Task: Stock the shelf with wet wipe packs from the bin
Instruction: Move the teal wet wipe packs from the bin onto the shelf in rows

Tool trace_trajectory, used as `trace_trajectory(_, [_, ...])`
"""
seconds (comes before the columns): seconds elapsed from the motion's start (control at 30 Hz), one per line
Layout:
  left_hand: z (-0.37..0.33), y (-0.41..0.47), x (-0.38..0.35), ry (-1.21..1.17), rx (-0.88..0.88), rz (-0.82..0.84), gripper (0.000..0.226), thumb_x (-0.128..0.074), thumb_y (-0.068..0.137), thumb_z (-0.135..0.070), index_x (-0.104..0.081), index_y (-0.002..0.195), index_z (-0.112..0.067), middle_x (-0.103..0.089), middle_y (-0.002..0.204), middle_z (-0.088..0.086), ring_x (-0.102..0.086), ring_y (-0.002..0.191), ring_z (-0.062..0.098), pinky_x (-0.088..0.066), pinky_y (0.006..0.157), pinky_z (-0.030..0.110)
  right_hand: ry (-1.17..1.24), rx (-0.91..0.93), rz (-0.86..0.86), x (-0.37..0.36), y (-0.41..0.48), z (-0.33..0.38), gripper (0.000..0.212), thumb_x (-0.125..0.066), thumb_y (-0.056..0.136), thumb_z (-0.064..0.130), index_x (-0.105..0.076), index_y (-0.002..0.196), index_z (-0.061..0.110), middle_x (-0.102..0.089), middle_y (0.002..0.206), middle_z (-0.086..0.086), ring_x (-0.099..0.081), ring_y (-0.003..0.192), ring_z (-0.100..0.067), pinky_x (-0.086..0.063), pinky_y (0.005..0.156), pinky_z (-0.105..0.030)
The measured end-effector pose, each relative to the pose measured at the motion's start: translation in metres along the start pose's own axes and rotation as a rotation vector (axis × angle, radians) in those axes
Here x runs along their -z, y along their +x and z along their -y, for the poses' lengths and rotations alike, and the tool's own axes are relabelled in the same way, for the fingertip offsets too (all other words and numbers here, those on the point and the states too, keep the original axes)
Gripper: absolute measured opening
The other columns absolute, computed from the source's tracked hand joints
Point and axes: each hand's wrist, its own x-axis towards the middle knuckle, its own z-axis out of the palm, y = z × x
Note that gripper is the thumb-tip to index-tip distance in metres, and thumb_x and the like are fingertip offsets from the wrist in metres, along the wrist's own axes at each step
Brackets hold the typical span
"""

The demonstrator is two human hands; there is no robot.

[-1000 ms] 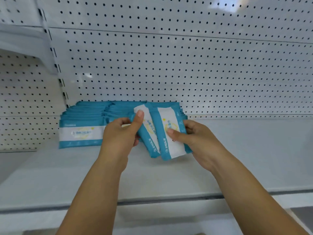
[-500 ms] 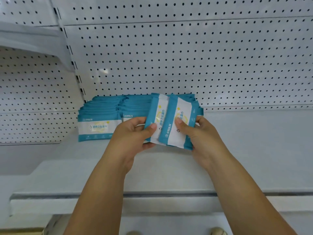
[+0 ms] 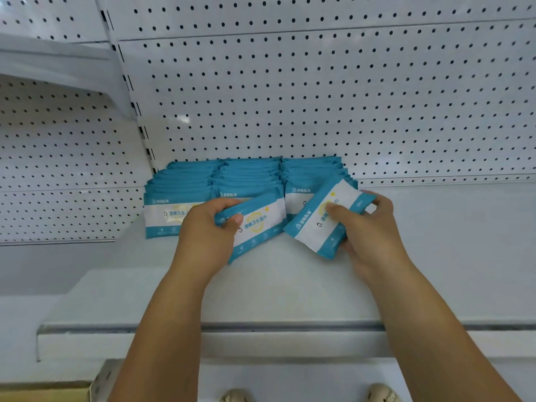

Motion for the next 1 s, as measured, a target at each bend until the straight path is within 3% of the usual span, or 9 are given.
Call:
trace_trajectory(0.13, [0.000, 0.009, 0.001, 0.154, -0.066, -0.001, 0.022, -0.066, 0.096, -0.024, -0.065, 0.116, -0.033, -0.058, 0.103, -0.014, -0.055, 0.078, -0.004, -0.040, 0.049, 0.004, -0.179, 0.091, 0.008, 0.005, 0.004, 0.000, 0.051, -0.078, 0.083, 0.003, -0.053, 0.123, 0.021, -0.069, 0.110, -0.001, -0.071, 0.099, -0.021, -0.061, 0.084, -0.045])
trace_trajectory(0.23, [0.003, 0.018, 0.004, 0.208, -0.143, -0.008, 0.023, -0.070, 0.093, -0.022, -0.068, 0.116, -0.028, -0.059, 0.102, -0.017, -0.052, 0.080, -0.008, -0.038, 0.060, 0.001, -0.257, 0.101, 0.038, 0.010, 0.011, 0.001, 0.040, -0.082, 0.079, 0.004, -0.061, 0.111, 0.018, -0.072, 0.105, 0.001, -0.072, 0.096, -0.018, -0.061, 0.084, -0.042])
trace_trajectory(0.37, [0.007, 0.032, 0.003, 0.312, -0.179, -0.044, 0.028, -0.073, 0.090, -0.029, -0.069, 0.117, -0.031, -0.056, 0.114, -0.004, -0.050, 0.095, 0.007, -0.036, 0.078, 0.012, -0.289, 0.096, 0.021, 0.014, 0.017, 0.001, 0.055, -0.087, 0.074, 0.004, -0.057, 0.118, 0.017, -0.070, 0.109, -0.004, -0.072, 0.097, -0.022, -0.060, 0.085, -0.045])
trace_trajectory(0.43, [0.008, 0.038, 0.002, 0.375, -0.214, -0.083, 0.028, -0.073, 0.089, -0.030, -0.069, 0.117, -0.031, -0.049, 0.105, -0.010, -0.046, 0.099, 0.009, -0.033, 0.083, 0.016, -0.307, 0.110, -0.007, 0.015, 0.021, 0.001, 0.064, -0.088, 0.072, 0.007, -0.052, 0.122, 0.024, -0.067, 0.112, -0.003, -0.072, 0.096, -0.020, -0.061, 0.084, -0.043])
trace_trajectory(0.5, [0.011, 0.042, 0.000, 0.476, -0.320, -0.113, 0.024, -0.074, 0.088, -0.030, -0.071, 0.112, -0.029, -0.053, 0.098, -0.014, -0.043, 0.108, 0.013, -0.025, 0.088, 0.024, -0.316, 0.112, -0.022, 0.017, 0.023, 0.004, 0.055, -0.086, 0.076, 0.012, -0.054, 0.118, 0.029, -0.066, 0.113, -0.003, -0.073, 0.093, -0.019, -0.061, 0.083, -0.043])
trace_trajectory(0.6, [0.017, 0.049, -0.002, 0.604, -0.418, -0.152, 0.020, -0.073, 0.089, -0.028, -0.071, 0.108, -0.027, -0.060, 0.102, -0.009, -0.038, 0.113, 0.018, -0.015, 0.083, 0.026, -0.329, 0.094, 0.026, 0.021, 0.025, 0.009, 0.033, -0.082, 0.082, 0.015, -0.063, 0.107, 0.026, -0.068, 0.114, -0.006, -0.075, 0.090, -0.019, -0.062, 0.083, -0.044])
trace_trajectory(0.73, [0.020, 0.049, -0.004, 0.628, -0.421, -0.193, 0.031, -0.075, 0.087, -0.020, -0.067, 0.115, -0.028, -0.055, 0.121, -0.009, -0.032, 0.122, 0.019, -0.011, 0.088, 0.026, -0.424, 0.153, 0.095, 0.031, 0.024, 0.018, 0.033, -0.085, 0.078, 0.014, -0.063, 0.103, 0.017, -0.074, 0.103, -0.004, -0.075, 0.084, -0.016, -0.063, 0.076, -0.034])
trace_trajectory(0.87, [0.024, 0.041, -0.004, 0.663, -0.423, -0.079, 0.058, -0.081, 0.077, -0.043, -0.057, 0.129, -0.038, -0.041, 0.146, -0.014, -0.022, 0.135, 0.016, -0.010, 0.101, 0.034, -0.643, 0.203, 0.258, 0.046, 0.023, 0.024, 0.049, -0.089, 0.071, 0.017, -0.057, 0.108, 0.023, -0.076, 0.093, 0.000, -0.070, 0.078, -0.009, -0.055, 0.068, -0.022])
trace_trajectory(1.0, [0.028, 0.041, -0.009, 0.736, -0.376, -0.071, 0.073, -0.083, 0.072, -0.046, -0.051, 0.137, -0.038, -0.035, 0.155, -0.010, -0.017, 0.140, 0.019, -0.011, 0.104, 0.040, -0.724, 0.238, 0.255, 0.050, 0.026, 0.020, 0.050, -0.090, 0.071, 0.020, -0.060, 0.112, 0.025, -0.074, 0.097, -0.001, -0.068, 0.085, -0.016, -0.055, 0.073, -0.026])
